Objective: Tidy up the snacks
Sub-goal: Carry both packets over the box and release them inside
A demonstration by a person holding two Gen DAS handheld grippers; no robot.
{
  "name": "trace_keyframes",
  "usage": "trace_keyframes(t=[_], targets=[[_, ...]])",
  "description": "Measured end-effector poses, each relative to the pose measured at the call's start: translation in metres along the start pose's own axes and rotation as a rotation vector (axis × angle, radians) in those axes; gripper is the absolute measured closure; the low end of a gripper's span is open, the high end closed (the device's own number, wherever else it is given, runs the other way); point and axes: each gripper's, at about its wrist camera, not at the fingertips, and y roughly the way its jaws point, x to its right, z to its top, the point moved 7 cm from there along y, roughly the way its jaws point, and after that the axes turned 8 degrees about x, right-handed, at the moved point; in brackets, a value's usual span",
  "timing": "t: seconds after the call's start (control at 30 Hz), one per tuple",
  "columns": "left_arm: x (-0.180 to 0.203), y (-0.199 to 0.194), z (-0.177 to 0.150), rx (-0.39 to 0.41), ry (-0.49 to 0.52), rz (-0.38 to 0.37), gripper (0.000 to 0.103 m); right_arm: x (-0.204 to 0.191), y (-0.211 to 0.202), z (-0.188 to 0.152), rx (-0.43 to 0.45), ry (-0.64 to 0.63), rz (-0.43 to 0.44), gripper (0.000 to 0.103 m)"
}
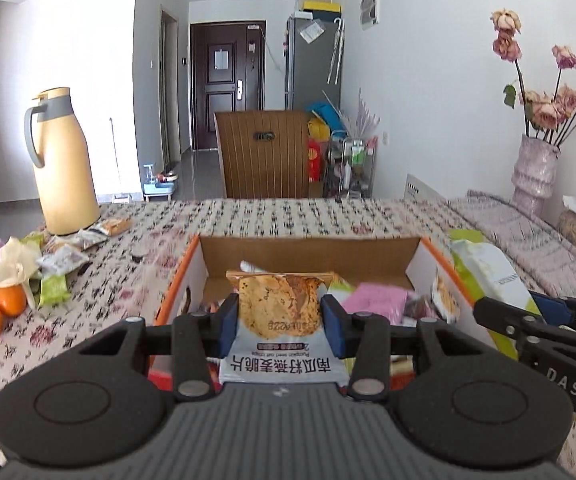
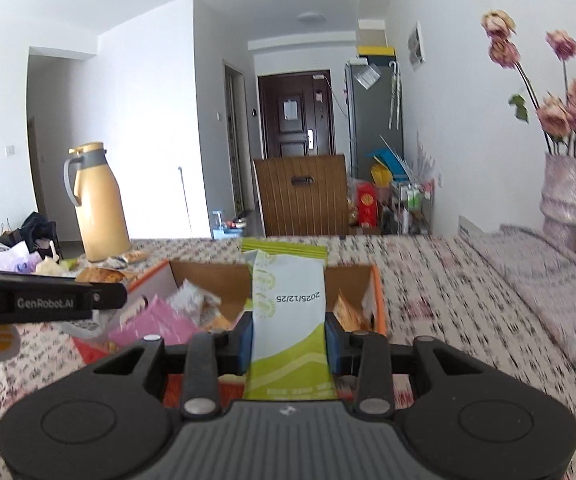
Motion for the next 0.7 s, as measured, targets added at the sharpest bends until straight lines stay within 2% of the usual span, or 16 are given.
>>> trace_keyframes(t=[0.23,0.43,0.7], targets=[[-0.004,0.022,0.017,0.030,-0.034,0.005,0.059,-0.008,0.036,0.021,0.026,-0.005,0.015,0.069],[-0.010,0.044,0.023,0.049,-0.055,0.027,0.059,-0.011,0.067,0.026,0.027,-0.005,0.023,0.069],[-0.026,0.082,0.003,-0.011,-0.092,0.040,0.059,-0.008,0.097,0.007,-0.015,0.008,0.030,0.069]])
